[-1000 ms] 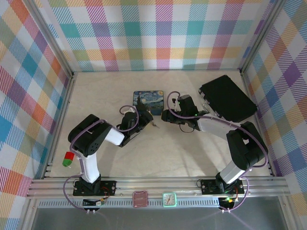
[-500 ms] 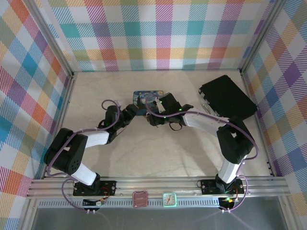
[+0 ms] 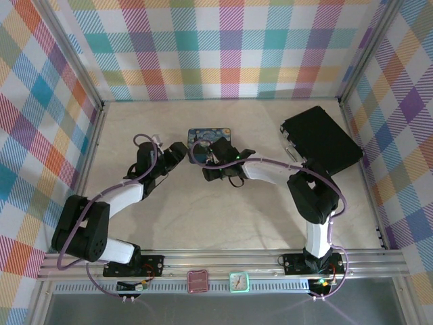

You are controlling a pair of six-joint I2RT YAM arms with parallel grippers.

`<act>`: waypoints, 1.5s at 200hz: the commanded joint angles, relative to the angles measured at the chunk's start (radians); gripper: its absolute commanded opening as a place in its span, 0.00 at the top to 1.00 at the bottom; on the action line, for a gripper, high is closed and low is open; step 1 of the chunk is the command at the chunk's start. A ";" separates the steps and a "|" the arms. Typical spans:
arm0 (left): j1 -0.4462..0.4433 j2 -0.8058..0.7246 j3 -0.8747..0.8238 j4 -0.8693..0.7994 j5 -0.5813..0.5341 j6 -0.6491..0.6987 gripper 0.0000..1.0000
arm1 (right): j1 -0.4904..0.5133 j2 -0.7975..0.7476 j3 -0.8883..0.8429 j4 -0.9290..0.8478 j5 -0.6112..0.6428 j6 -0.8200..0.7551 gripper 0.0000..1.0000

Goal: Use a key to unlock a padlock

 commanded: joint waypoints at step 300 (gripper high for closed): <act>-0.335 0.432 0.241 0.022 -0.252 0.062 1.00 | -0.282 -0.366 -0.577 0.443 -0.313 0.258 0.27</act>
